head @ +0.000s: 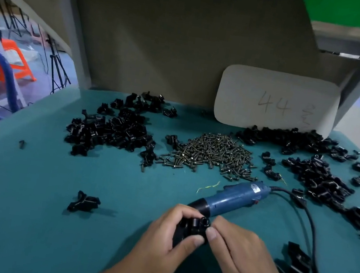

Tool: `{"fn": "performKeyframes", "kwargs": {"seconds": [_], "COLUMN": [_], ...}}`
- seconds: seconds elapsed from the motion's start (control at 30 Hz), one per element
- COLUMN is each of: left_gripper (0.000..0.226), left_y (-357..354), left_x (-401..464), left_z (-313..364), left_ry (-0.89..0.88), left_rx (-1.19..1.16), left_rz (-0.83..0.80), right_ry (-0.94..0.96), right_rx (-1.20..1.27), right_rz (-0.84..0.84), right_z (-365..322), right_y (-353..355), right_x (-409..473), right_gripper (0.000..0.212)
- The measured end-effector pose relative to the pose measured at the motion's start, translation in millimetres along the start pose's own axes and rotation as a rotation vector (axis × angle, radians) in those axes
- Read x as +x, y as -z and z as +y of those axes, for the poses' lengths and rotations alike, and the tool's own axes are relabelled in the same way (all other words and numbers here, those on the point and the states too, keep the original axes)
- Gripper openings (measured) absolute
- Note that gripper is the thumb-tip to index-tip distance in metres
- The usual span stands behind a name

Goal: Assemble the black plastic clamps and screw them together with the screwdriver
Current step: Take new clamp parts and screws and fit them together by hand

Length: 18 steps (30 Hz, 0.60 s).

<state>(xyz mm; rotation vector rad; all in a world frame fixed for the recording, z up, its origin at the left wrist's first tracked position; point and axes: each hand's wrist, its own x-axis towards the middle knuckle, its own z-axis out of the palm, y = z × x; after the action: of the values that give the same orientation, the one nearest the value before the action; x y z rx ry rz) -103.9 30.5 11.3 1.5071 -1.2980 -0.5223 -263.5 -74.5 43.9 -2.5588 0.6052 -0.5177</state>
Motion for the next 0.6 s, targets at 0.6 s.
{"fn": "performKeyframes", "kwargs": {"seconds": [0.6], "left_gripper": [0.045], "left_y": [18], "left_x": [12], "left_z": [-10], "left_ry": [0.239], "left_rx": [-0.4], "left_rz": [0.155], "right_ry": [-0.286], "right_rx": [-0.301], "right_rz": [-0.141], "right_z": [67], "right_y": [7], "right_x": [180], "right_gripper": [0.029]}}
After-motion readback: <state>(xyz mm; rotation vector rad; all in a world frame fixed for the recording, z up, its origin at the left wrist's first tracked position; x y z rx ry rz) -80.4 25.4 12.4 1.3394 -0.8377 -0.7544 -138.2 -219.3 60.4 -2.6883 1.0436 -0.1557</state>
